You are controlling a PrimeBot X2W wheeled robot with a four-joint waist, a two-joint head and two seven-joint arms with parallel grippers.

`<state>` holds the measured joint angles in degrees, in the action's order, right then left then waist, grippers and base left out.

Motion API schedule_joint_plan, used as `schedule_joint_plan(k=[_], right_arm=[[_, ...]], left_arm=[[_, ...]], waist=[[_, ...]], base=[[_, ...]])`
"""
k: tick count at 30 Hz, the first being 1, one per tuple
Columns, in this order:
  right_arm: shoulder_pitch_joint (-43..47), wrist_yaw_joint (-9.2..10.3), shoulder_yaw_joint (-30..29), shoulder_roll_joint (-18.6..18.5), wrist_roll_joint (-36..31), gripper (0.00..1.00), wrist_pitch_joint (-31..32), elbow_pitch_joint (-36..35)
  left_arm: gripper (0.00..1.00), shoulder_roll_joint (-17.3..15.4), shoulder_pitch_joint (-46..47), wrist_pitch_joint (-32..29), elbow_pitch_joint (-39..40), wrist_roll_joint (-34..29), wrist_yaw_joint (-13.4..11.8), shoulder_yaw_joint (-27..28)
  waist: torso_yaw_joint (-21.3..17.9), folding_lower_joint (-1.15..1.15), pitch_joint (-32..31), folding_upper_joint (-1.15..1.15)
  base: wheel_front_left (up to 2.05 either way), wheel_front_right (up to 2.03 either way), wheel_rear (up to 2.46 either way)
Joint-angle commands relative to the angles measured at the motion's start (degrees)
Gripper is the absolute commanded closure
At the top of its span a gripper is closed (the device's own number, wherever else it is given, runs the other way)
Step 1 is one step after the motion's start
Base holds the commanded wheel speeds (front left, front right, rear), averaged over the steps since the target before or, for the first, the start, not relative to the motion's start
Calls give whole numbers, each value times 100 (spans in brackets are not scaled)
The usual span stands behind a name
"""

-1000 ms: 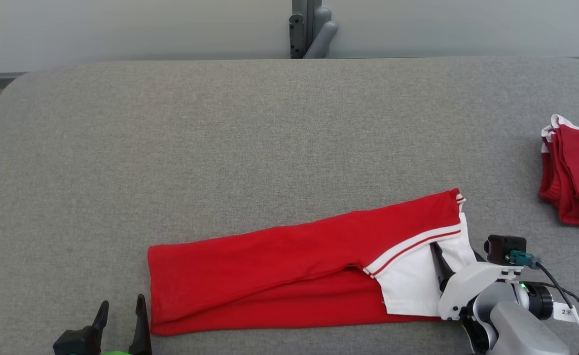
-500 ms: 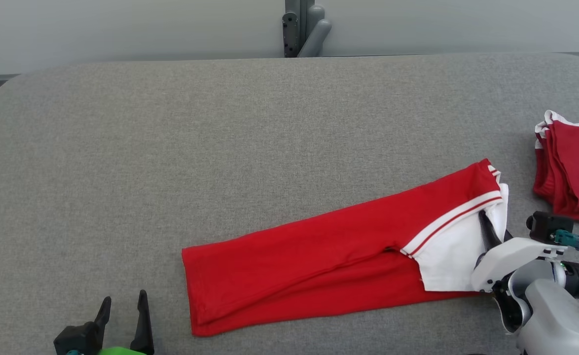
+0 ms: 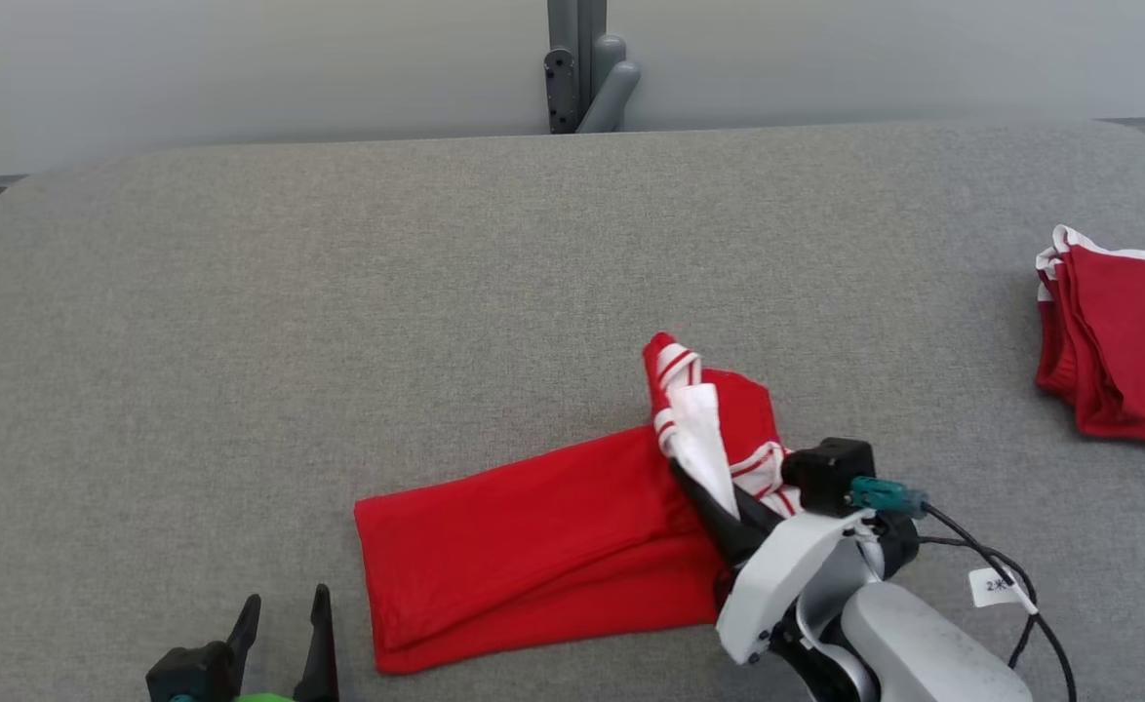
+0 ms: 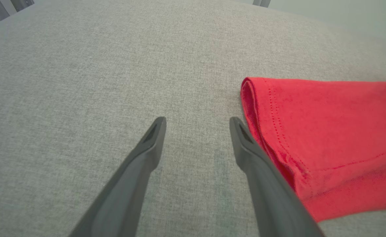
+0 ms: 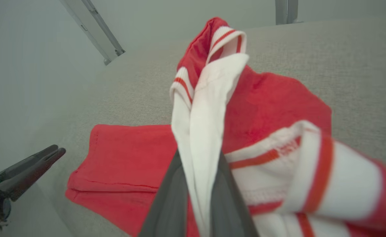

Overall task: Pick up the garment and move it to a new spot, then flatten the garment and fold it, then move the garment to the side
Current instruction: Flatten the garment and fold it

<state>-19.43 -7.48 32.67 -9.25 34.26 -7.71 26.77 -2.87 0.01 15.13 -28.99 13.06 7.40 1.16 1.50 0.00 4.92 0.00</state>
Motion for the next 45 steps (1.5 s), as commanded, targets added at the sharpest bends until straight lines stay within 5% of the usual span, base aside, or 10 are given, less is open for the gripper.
schedule_joint_plan(k=[1,8,15,16,17,18,25,36,45], right_arm=[[-20,0,191,-7,69,100,115,-170],[-356,0,1138,244,282,100,491,-325],[-785,-1,1623,483,294,100,374,425],[-827,-1,1617,514,314,77,312,597],[-905,0,1645,538,252,26,255,750],[-959,-1,1692,577,258,0,180,857],[-1255,0,1757,610,897,0,-588,687],[-568,-1,-248,370,246,0,-745,246],[139,-1,181,276,322,0,-747,-60]], left_arm=[[0,-10,4,-3,-19,25,12,-76],[0,-14,173,-3,-89,155,12,-585],[0,-15,233,-3,-173,266,6,-822],[0,-15,221,-3,-183,272,6,-814],[0,-15,213,-3,-195,273,6,-814],[0,-12,214,-3,-199,268,6,-820],[0,-10,121,-3,-163,240,5,-599],[0,-12,158,-3,56,134,-10,-346],[0,-14,161,-3,56,95,-5,-346]], waist=[[63,0,-13,0],[564,0,78,0],[1255,0,204,0],[1325,0,209,0],[1390,0,223,0],[1444,0,237,0],[1313,0,187,0],[583,0,30,0],[386,0,7,0]], base=[[0,0,0],[0,0,0],[0,0,0],[0,0,0],[0,0,0],[0,0,0],[0,0,0],[0,0,0],[0,0,0]])
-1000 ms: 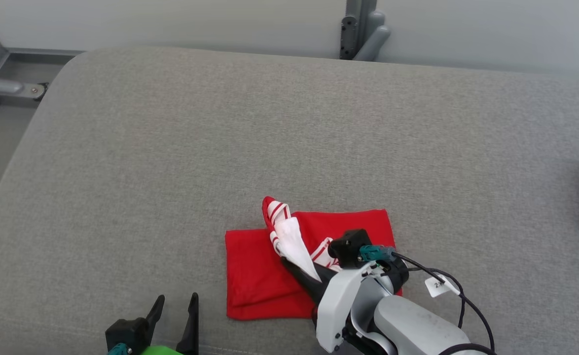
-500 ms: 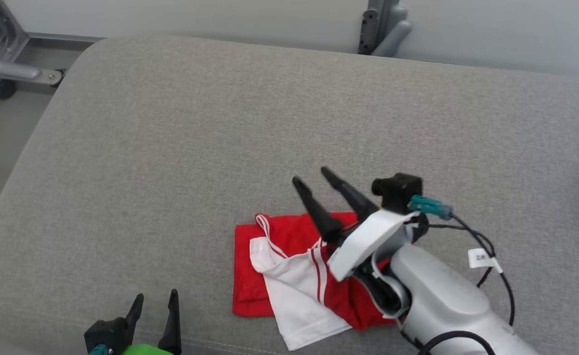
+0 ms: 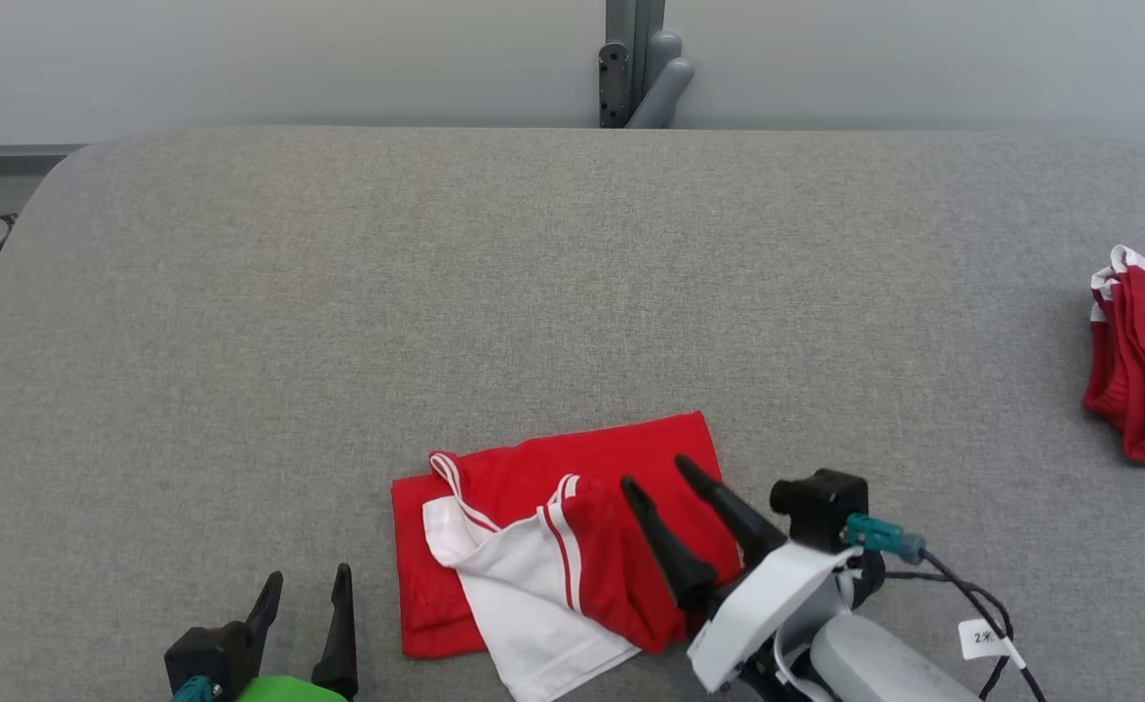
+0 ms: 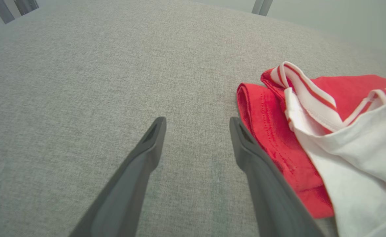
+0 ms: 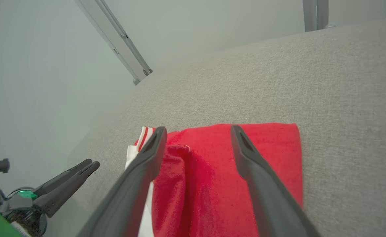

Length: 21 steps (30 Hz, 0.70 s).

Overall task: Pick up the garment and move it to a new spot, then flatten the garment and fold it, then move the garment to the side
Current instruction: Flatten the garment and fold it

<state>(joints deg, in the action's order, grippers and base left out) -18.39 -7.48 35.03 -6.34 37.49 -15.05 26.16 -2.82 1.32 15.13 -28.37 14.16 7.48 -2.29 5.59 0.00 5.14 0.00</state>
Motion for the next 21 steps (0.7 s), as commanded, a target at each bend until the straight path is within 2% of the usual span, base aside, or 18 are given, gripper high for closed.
schedule_joint_plan(k=[1,7,12,13,14,21], right_arm=[[83,-1,129,-62,95,0,-13,-66],[-72,-1,979,-355,580,0,-14,-166],[-412,-1,1423,-394,702,0,-12,195],[-596,-1,1657,-332,704,55,-2,344],[-687,-1,1774,-296,729,100,-2,395],[-1180,-1,2731,-172,1130,100,43,316]], left_arm=[[0,-19,26,-3,-8,-17,-12,-10],[0,-19,19,-3,-24,-19,-8,-62],[0,-19,18,-3,-43,-3,-6,-34],[0,-19,15,-3,-48,15,-5,-30],[0,-19,19,-3,-49,24,-5,-29],[0,-19,27,-3,-79,48,-4,-17]], waist=[[-21,0,-15,0],[110,0,24,0],[269,0,59,0],[329,0,74,0],[359,0,84,0],[459,0,92,0]], base=[[0,0,0],[0,0,0],[0,0,0],[0,0,0],[0,0,0],[0,0,0]])
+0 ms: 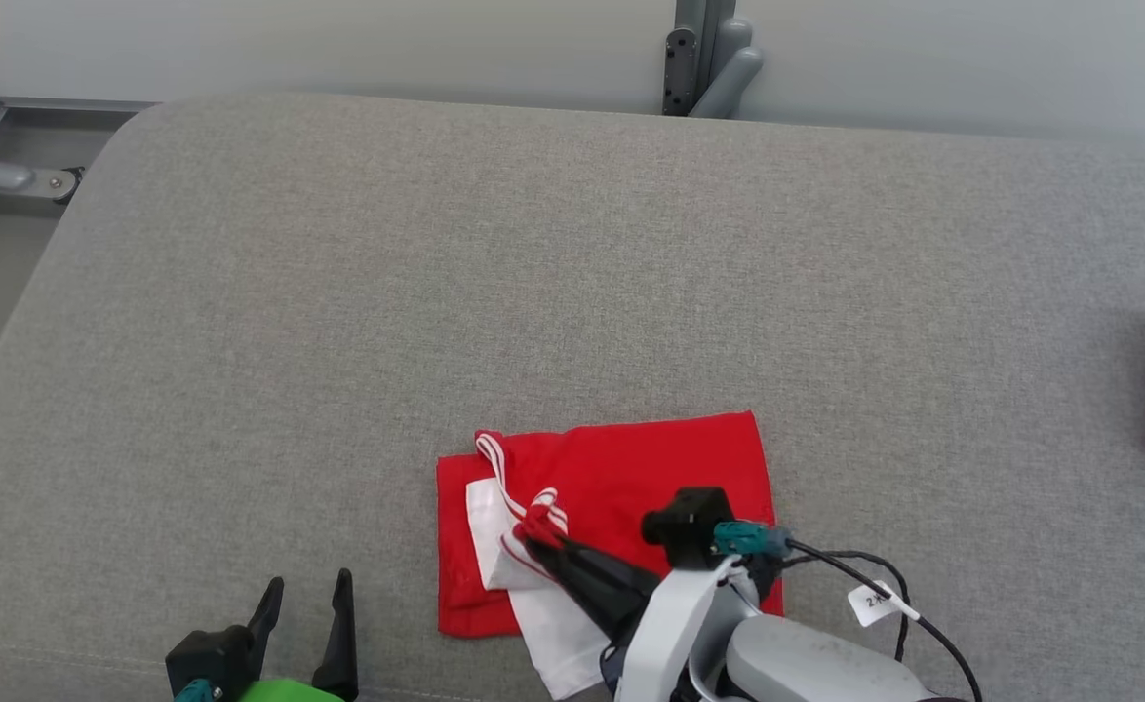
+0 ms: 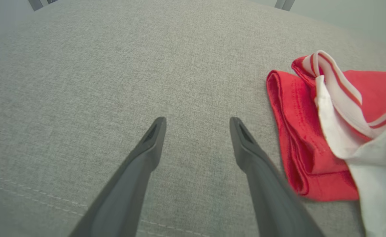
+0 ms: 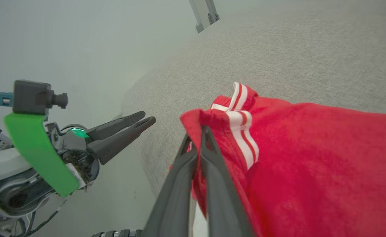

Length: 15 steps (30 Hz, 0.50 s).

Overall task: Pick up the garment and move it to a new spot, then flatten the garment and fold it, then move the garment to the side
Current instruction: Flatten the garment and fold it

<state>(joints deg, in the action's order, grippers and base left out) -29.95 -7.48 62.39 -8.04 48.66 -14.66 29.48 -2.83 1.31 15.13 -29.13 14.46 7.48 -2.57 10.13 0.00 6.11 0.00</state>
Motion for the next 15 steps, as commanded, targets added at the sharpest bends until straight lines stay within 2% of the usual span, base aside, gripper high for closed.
schedule_joint_plan(k=[1,3,4,5,7,10,13,15], right_arm=[[-83,-1,155,26,100,100,29,-39],[-147,-1,437,64,343,100,130,-46],[-153,-1,610,92,519,95,249,-91],[-190,-1,718,93,672,0,312,-159],[-258,-1,877,13,946,0,377,-305],[-331,0,923,-184,1137,0,160,-387],[-343,0,521,-360,1215,0,-25,-284],[-272,-1,-129,-454,975,0,-55,-119]], left_arm=[[0,-17,28,-3,-9,15,-3,12],[0,-17,24,-3,-14,19,-3,15],[0,-17,24,-3,-16,19,-4,16],[0,-17,24,-3,-16,19,-4,20],[0,-17,23,-4,-15,23,-4,39],[0,-17,5,-4,1,18,-6,96],[0,-18,-32,-4,46,-32,-10,155],[0,-19,-68,-4,76,-53,-28,207]], waist=[[11,0,-9,0],[15,0,-16,0],[14,0,-20,0],[7,0,-27,0],[-23,0,-43,0],[-120,0,-81,0],[-255,0,-146,0],[-367,0,-200,0]], base=[[0,0,0],[0,0,0],[0,0,0],[0,0,0],[0,0,0],[0,0,0],[0,0,0],[0,0,0]])
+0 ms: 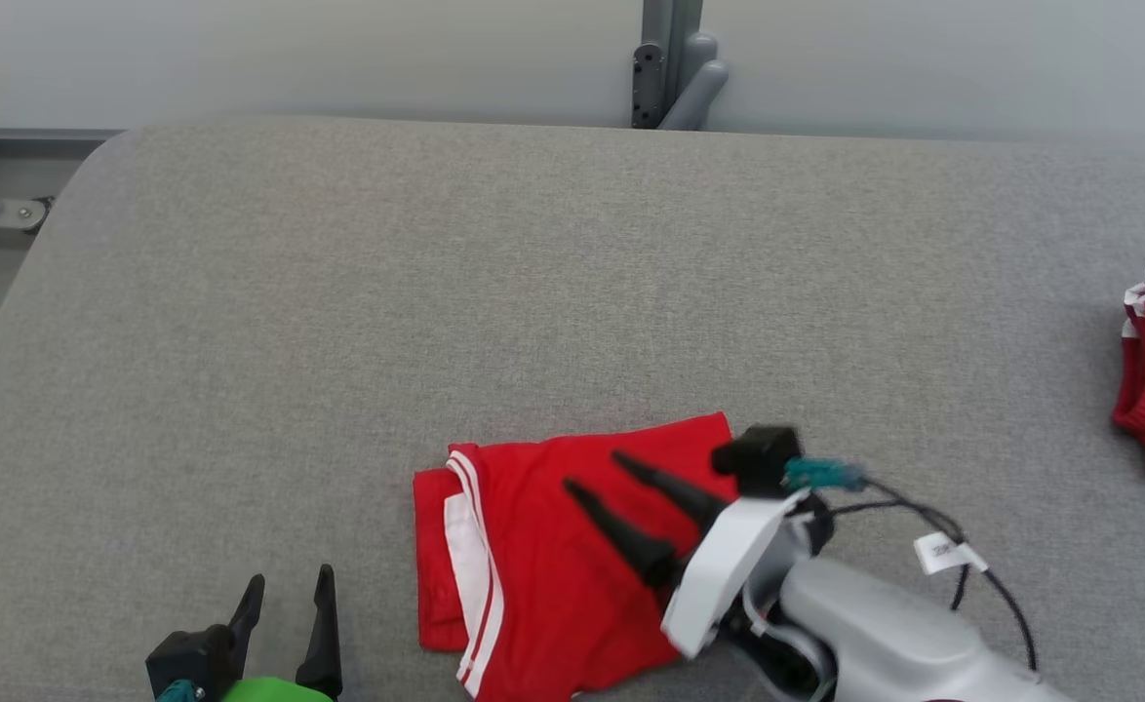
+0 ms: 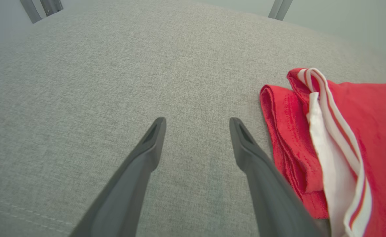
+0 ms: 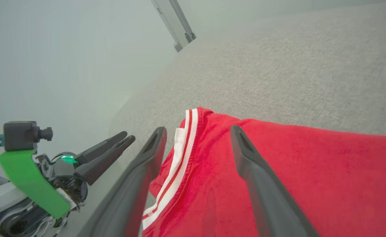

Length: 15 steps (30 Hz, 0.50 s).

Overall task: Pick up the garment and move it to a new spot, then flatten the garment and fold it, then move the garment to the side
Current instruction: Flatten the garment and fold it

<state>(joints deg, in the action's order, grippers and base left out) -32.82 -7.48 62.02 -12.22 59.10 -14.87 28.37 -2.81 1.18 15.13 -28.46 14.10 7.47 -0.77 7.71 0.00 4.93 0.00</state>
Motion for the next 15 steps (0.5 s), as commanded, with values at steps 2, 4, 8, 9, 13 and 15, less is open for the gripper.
schedule_joint_plan(k=[2,4,8,9,13,15], right_arm=[[255,0,-988,-82,-564,0,-28,154],[437,-1,-1413,-42,-787,0,-27,216],[977,-1,-2910,162,-1992,0,-29,242],[1115,-1,-3181,202,-2290,0,-29,187],[1674,0,-3992,452,-3169,0,-30,17],[1860,-1,-4293,557,-3516,0,-30,-109]], left_arm=[[0,-21,-91,-4,44,-81,-37,75],[0,-19,-100,-4,67,-98,-54,101],[0,-23,-141,-4,144,-196,-109,205],[0,-21,-156,-4,158,-216,-117,216],[0,-21,-200,-4,216,-276,-144,261],[0,-21,-213,-4,240,-307,-148,301]], waist=[[-242,0,-140,0],[-299,0,-170,0],[-529,0,-284,0],[-579,0,-307,0],[-753,0,-391,0],[-824,0,-420,0]], base=[[0,0,0],[0,0,0],[0,0,0],[0,0,0],[0,0,0],[0,0,0]])
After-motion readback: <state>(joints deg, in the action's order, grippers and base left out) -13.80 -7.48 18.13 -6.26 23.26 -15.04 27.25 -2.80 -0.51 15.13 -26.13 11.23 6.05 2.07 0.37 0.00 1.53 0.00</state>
